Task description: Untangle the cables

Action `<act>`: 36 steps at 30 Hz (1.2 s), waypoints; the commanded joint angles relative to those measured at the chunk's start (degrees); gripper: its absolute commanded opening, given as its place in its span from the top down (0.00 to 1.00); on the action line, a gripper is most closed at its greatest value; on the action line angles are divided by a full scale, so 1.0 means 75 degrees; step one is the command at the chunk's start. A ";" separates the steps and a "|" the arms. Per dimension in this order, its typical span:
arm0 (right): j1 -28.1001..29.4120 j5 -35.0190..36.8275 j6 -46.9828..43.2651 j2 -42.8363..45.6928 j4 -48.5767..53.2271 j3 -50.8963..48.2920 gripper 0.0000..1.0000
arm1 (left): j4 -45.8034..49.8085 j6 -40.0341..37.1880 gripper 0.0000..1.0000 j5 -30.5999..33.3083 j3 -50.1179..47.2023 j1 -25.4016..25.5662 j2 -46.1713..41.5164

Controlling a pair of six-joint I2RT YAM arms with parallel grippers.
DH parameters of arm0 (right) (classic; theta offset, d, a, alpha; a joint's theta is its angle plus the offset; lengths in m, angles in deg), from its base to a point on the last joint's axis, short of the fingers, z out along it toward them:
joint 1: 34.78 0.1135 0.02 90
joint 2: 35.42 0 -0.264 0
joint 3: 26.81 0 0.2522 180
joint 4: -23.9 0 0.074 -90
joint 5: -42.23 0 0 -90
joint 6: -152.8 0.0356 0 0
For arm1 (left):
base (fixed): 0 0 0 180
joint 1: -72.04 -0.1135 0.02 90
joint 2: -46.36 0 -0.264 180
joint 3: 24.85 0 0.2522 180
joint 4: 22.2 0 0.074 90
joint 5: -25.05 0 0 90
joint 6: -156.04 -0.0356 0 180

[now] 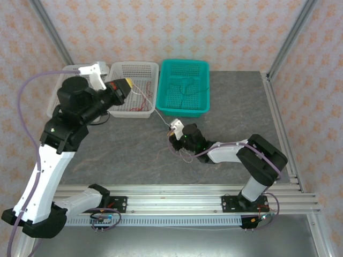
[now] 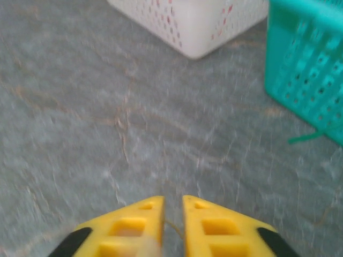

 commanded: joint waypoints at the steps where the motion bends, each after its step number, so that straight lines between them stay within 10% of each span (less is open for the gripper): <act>1: 0.0025 0.0200 -0.0182 0.0095 0.0958 -0.0320 0.81 | 0.0904 -0.0612 1.00 0.1367 0.0965 -0.0263 0.0240; 22: 0.0025 0.0589 0.0592 0.0920 0.0094 -0.2110 1.00 | 0.0613 -0.0090 1.00 -0.0254 0.4766 -0.3188 0.2848; 36: 0.0024 0.1258 0.1582 0.2203 -0.0396 -0.3406 0.86 | 0.0667 0.0455 1.00 -0.1185 0.6501 -0.4476 0.4087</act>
